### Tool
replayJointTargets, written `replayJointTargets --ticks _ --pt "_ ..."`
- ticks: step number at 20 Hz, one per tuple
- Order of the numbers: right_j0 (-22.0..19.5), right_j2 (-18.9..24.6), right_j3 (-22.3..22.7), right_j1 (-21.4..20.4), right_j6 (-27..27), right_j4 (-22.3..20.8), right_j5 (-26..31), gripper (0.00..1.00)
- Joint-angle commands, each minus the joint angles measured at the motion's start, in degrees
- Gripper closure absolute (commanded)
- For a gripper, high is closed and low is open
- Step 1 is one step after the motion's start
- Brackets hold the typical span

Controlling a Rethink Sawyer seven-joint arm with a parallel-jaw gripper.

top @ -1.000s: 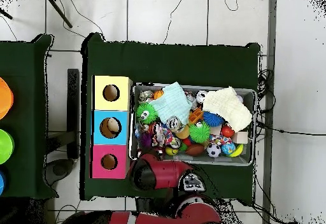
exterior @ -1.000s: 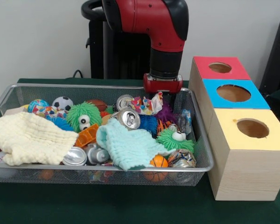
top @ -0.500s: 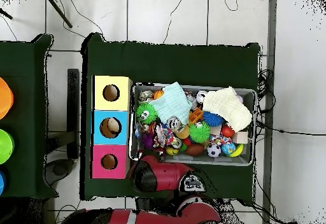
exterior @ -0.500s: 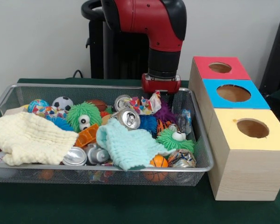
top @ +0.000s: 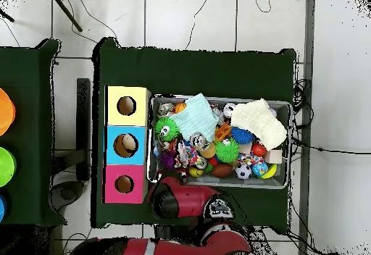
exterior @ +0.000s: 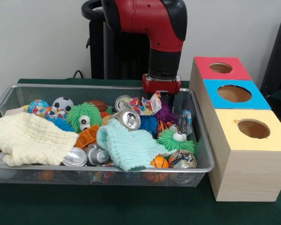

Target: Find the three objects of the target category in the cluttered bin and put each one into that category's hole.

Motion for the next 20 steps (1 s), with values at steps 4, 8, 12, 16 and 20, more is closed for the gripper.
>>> replayJointTargets --ticks 4,8,12,16,20 --pt "-0.8 4.6 -6.9 5.5 4.3 2.1 14.5 0.00" --pt "-0.7 5.3 -10.9 5.8 3.1 2.5 18.2 0.00" --pt "-0.7 6.2 -15.3 6.9 2.2 2.5 21.4 0.00" --pt "-0.5 6.8 -18.8 7.5 1.9 2.2 24.2 0.00" --pt "-0.6 8.0 -22.9 8.2 1.0 1.8 27.8 0.00"
